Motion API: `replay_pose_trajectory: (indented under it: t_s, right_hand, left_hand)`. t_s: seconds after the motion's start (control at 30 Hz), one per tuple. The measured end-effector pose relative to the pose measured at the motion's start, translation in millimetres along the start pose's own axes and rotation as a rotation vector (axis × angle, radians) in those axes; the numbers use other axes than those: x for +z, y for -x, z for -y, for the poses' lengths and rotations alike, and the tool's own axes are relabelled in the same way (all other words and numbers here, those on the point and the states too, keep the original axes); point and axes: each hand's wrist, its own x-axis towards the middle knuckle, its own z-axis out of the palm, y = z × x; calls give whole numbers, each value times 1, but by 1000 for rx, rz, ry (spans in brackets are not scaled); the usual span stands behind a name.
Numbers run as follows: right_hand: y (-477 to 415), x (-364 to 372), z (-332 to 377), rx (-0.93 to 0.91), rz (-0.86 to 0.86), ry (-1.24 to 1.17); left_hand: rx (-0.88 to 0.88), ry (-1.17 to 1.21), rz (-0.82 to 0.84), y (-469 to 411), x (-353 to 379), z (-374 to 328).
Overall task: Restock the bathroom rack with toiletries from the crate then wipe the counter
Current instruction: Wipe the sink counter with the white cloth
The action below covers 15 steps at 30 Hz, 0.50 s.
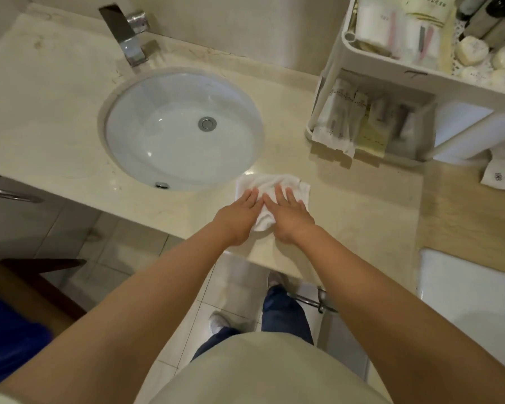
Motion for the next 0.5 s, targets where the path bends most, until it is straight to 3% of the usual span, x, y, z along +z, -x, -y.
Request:
replay_pose_trajectory:
  t_s: [0.5]
  right_hand:
    - [53, 69, 67, -8, 13, 11]
  left_hand:
    - [3, -49, 43, 94, 54, 17]
